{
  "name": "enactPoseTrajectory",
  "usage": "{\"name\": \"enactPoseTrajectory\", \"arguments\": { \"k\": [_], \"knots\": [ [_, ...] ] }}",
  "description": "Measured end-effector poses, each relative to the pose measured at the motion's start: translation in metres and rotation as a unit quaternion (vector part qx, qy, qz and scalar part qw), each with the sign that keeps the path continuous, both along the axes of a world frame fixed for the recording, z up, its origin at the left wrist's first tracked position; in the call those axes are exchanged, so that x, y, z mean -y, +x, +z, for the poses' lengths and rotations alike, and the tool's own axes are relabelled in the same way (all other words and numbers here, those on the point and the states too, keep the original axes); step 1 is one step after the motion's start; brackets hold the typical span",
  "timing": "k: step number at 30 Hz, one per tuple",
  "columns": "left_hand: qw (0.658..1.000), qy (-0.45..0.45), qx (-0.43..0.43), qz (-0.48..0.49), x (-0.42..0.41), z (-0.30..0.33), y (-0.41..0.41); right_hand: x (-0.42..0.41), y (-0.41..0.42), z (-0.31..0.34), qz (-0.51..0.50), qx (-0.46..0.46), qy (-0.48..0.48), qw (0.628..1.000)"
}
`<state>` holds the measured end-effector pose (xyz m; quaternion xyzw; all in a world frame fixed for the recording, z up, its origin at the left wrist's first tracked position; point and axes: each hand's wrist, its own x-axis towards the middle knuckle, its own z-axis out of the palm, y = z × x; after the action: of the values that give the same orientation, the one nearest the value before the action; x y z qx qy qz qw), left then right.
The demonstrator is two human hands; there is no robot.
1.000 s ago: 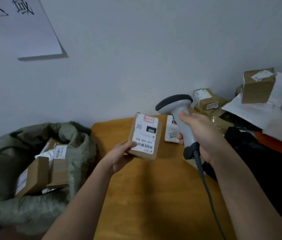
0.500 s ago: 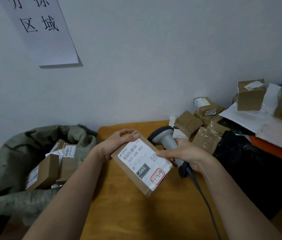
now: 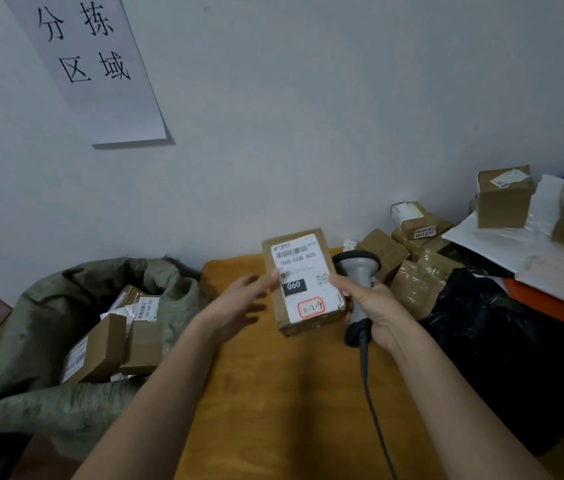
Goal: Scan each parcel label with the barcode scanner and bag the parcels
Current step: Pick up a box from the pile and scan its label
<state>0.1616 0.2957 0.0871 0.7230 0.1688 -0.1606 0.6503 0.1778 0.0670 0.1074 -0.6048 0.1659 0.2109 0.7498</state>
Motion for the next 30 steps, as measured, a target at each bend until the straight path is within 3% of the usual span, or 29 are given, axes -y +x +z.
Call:
{"name": "enactPoseTrajectory", "arguments": {
  "k": [3,8,13,18,30],
  "knots": [
    [0.995,-0.082,-0.032,-0.041,0.018,-0.013,-0.010,-0.001,0.002,0.002,-0.050,-0.009,0.024,0.998],
    [0.988,-0.153,-0.019,-0.004,0.028,-0.019,-0.004,0.003,0.003,0.004,-0.056,0.017,0.018,0.998],
    [0.989,-0.128,-0.016,0.066,0.020,-0.025,0.003,0.010,0.013,0.010,-0.016,0.053,-0.075,0.996],
    [0.982,-0.119,-0.011,0.144,0.006,-0.033,0.009,0.011,0.003,0.048,0.063,0.116,-0.099,0.986],
    [0.964,-0.133,-0.024,0.229,-0.012,-0.045,0.011,0.019,-0.027,0.115,0.102,0.209,-0.076,0.970]
  ]
}}
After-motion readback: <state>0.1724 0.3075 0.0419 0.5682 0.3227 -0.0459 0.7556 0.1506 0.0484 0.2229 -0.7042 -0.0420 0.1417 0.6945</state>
